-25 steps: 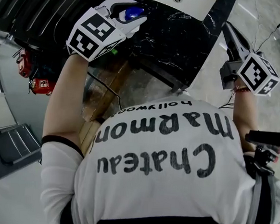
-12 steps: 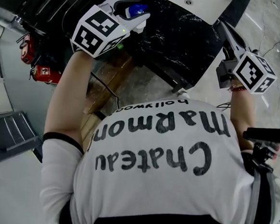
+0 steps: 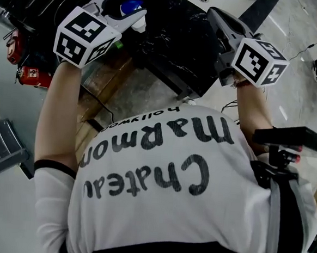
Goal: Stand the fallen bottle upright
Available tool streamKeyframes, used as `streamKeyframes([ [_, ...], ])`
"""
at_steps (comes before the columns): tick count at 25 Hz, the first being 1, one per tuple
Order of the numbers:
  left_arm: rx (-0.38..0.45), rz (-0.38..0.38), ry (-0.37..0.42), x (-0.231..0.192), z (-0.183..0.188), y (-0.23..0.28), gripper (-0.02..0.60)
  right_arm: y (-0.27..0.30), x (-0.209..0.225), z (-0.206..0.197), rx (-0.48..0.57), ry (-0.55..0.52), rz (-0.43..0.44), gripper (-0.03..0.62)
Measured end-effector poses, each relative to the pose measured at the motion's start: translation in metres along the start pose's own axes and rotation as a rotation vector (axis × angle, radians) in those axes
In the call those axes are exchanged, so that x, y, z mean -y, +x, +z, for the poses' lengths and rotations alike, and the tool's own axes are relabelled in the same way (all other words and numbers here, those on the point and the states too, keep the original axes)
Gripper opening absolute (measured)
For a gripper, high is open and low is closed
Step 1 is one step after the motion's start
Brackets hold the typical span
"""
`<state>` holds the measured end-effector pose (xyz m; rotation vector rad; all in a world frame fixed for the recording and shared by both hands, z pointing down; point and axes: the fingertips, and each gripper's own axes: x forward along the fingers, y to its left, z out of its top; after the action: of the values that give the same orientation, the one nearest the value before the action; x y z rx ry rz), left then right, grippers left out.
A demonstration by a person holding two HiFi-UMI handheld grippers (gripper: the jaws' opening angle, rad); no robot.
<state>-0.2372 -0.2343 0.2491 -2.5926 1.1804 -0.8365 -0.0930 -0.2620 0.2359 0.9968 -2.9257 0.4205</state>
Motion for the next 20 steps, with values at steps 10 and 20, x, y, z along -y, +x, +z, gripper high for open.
streamKeyframes([
  [10,0.025,0.049,-0.102,-0.018,-0.004,-0.003,0.178,0.046,-0.003,-0.010,-0.061,0.024,0.079,0.015],
  [20,0.028,0.082,-0.170,-0.018,-0.004,0.000,0.176,0.073,0.005,-0.028,-0.081,0.140,0.143,0.015],
])
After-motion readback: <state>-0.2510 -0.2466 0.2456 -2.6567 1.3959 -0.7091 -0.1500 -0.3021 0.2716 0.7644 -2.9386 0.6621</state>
